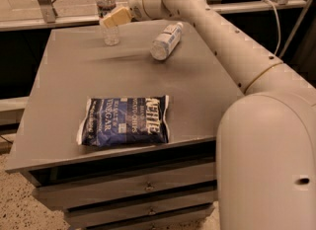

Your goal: Move water bottle near blue chip bag

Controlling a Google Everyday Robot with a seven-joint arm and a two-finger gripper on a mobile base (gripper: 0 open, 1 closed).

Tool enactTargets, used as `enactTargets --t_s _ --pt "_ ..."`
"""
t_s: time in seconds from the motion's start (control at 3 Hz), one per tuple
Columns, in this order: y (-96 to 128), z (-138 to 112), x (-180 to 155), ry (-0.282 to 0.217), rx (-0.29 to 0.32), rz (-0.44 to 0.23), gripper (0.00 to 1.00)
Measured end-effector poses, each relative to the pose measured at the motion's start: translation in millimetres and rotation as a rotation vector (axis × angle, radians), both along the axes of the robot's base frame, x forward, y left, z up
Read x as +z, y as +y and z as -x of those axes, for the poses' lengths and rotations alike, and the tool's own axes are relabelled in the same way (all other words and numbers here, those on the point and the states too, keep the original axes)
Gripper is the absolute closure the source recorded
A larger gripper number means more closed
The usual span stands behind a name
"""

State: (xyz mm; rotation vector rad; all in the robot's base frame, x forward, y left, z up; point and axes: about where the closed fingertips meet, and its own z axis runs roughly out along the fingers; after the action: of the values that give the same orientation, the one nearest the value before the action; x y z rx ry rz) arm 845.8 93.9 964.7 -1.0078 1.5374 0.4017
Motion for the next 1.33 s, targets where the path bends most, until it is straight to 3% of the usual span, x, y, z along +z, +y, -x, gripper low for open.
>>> enactTargets --t_s 0.67,1.0,1.33 --pt "47 -19 -11 0.055 0.066 -0.003 0.0" --pt "67 -20 -22 0.087 0.101 0.017 0.17" --pt "61 -19 -25 0.096 0.094 0.04 0.47"
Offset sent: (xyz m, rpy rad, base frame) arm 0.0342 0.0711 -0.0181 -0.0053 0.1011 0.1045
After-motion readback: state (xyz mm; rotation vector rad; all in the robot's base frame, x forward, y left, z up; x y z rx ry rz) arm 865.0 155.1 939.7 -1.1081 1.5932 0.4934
